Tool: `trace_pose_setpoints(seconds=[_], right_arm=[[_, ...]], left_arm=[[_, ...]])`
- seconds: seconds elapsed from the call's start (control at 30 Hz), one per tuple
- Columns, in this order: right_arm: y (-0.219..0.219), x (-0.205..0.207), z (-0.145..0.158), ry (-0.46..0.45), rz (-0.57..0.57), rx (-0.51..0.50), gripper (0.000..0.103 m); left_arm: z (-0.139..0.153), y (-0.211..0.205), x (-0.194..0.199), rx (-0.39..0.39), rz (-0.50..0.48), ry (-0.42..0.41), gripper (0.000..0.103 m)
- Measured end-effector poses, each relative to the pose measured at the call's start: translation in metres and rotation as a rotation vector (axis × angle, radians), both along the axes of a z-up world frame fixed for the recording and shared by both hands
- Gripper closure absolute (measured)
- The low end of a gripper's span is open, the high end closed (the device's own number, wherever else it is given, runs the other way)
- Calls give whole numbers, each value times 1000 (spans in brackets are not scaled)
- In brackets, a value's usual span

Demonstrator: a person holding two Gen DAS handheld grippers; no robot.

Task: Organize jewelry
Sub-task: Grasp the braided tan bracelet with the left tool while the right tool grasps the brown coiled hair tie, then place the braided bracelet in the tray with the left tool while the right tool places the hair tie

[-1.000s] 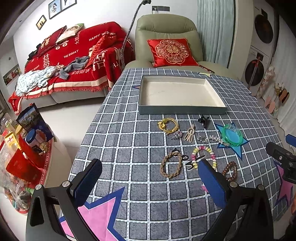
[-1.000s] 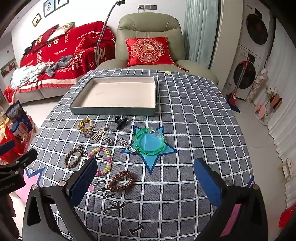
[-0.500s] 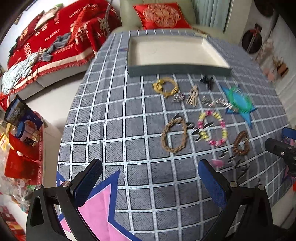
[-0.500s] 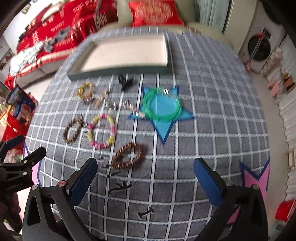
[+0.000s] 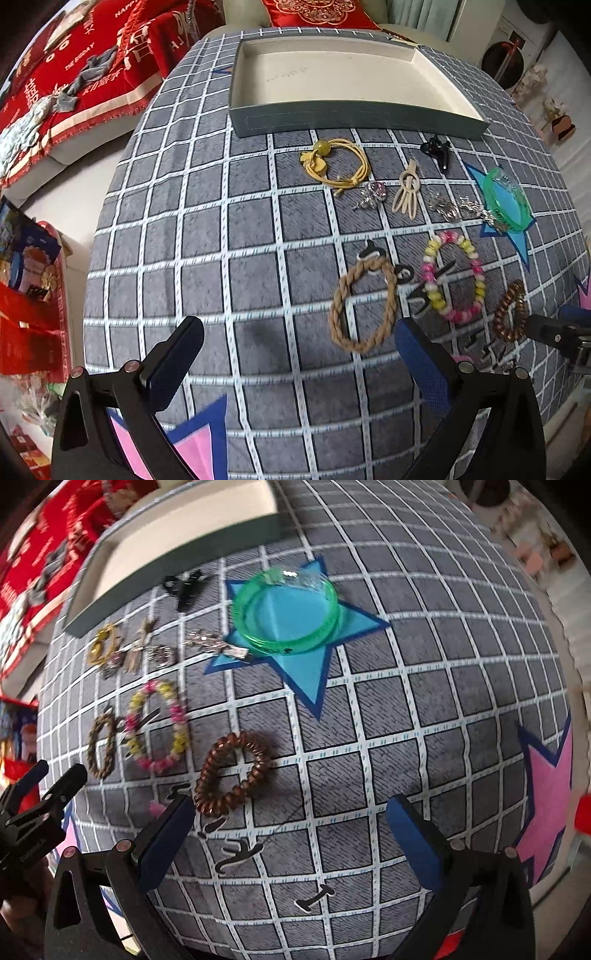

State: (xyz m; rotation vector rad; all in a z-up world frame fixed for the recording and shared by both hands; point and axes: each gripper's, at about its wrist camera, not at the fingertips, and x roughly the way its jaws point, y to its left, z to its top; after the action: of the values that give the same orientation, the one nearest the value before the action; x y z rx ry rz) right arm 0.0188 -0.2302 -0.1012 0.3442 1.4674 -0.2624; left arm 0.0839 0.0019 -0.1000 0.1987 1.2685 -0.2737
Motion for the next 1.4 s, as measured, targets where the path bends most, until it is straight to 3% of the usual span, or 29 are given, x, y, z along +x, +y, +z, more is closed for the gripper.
trace_pose_setpoints(seconds=[0.13,0.17,0.23,0.33,0.43,0.5,0.53,0.57,0.67,0.87,1.07,1.4], right_arm=[[3,8,-23,48,-33,-5,8],[4,11,-31,59,-40,-3,12],[9,16,-35,73,-46,-32,15],[20,25,-35,86,-32,-63,25],[34,31,-40,92,-18,-93,39],[44,35,-42,88,1,-94,59],[51,35,-42,84,11,-96,84],[57,36,-40,87,20,-94,90],[62,38,-40,79,6,-57,91],[53,32,-17,4,-63,11,91],[40,50,-6,-57,-86,59,90],[24,121,12,-154,0,122,90]], left_arm=[[-9,-6,8,16,-25,22,1],[-13,-8,10,20,-38,37,8],[-19,-12,13,34,-56,59,9],[-17,-19,10,46,-83,24,13],[-12,-33,0,34,-146,10,37],[-10,-41,-6,11,-204,12,73],[-10,-48,-9,22,-245,7,81],[-9,-53,-11,24,-264,5,82],[-9,-56,-6,-61,-247,58,82],[5,-35,13,-182,-177,81,82],[21,-21,28,-228,-147,56,82],[66,-17,73,-293,-63,-36,82]])
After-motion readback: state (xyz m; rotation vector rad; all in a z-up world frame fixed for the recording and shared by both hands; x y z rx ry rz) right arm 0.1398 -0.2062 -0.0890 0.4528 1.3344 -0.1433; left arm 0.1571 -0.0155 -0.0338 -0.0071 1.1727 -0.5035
